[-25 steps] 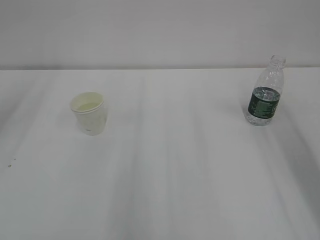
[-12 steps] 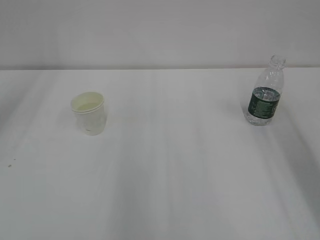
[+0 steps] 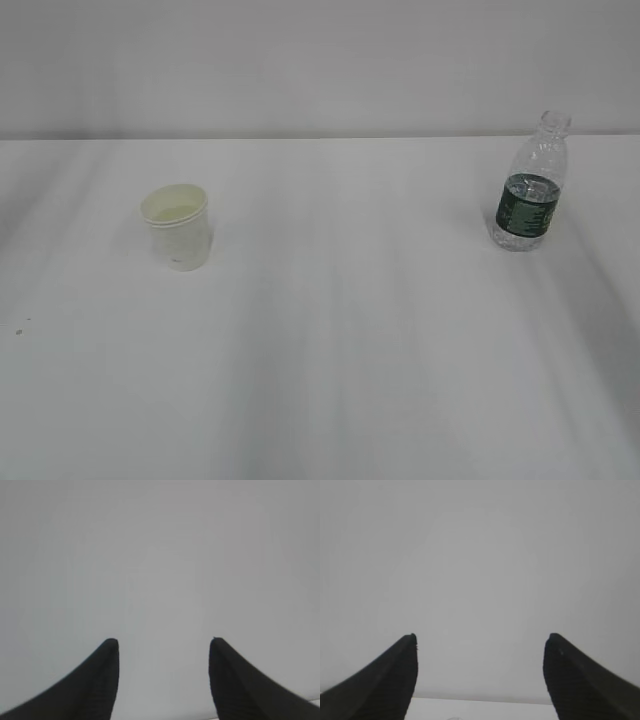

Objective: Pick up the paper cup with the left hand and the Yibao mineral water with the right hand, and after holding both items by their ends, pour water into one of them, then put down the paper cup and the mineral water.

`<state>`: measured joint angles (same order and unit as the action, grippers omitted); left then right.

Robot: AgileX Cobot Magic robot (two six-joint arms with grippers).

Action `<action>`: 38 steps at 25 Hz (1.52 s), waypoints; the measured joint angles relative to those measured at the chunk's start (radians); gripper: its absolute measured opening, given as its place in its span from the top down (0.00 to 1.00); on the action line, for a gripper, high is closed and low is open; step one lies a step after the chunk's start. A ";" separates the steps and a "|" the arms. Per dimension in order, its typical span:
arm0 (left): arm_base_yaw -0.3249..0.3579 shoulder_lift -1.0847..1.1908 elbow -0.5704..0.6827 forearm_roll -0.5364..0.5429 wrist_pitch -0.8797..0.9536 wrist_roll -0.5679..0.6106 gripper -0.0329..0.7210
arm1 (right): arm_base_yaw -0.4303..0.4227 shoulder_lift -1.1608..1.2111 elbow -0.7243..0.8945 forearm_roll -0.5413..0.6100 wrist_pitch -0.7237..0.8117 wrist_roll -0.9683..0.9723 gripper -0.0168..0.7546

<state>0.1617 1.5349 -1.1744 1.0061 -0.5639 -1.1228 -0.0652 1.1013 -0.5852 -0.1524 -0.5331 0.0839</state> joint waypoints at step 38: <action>-0.027 0.001 -0.077 -0.460 0.041 -0.219 0.43 | 0.000 -0.006 -0.008 0.000 0.000 0.000 0.21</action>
<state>0.1346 1.5364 -1.2512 0.5460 -0.5230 -1.3419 -0.0652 1.0951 -0.5936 -0.1524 -0.5331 0.0839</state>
